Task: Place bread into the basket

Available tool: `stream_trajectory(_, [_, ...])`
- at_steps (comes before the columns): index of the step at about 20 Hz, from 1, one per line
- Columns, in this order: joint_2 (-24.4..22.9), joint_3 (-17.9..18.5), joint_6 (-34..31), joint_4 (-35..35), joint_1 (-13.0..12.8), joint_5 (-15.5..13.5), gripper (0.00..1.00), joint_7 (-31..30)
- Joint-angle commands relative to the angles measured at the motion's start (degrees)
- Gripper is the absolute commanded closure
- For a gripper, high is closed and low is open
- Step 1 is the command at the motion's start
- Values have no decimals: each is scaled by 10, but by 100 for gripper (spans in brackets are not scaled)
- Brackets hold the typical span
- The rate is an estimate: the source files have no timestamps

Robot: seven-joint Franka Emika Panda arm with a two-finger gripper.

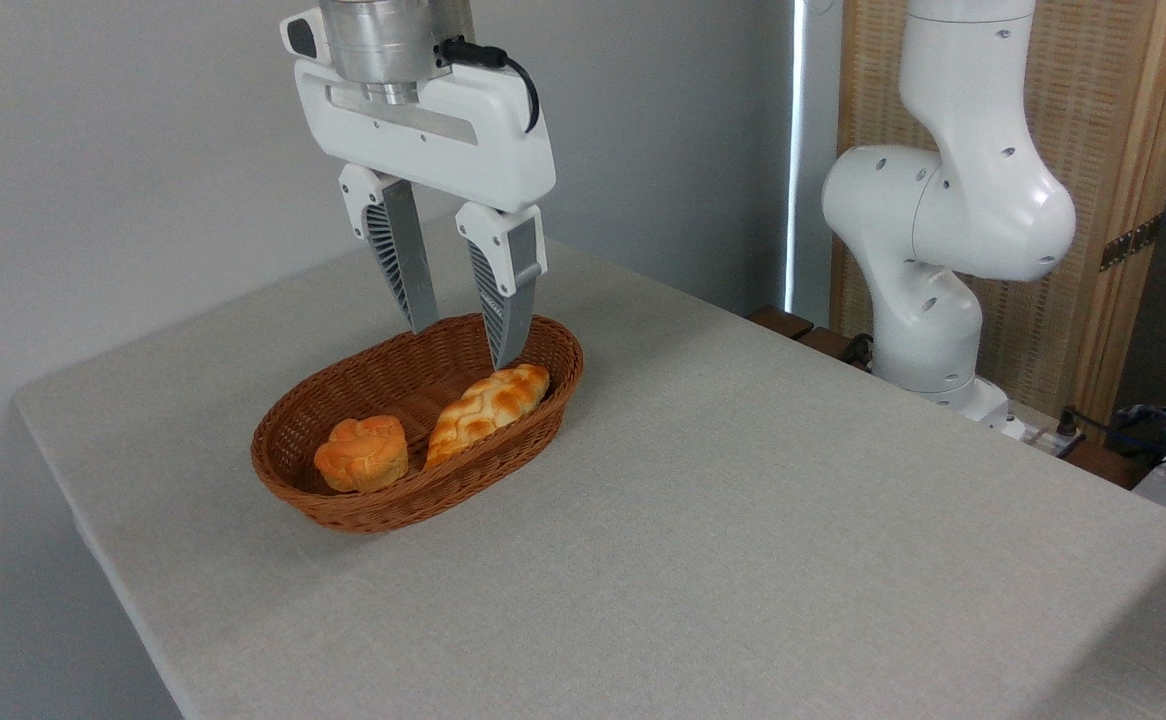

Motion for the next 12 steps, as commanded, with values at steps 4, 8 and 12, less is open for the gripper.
stream_trajectory(4, [12, 37, -25, 40, -10, 10, 0, 70])
stream_trajectory(8, [8, 58, -13, 28, -40, 24, 0, 74])
stream_trajectory(12, [5, 66, 7, 13, -59, 24, 0, 73])
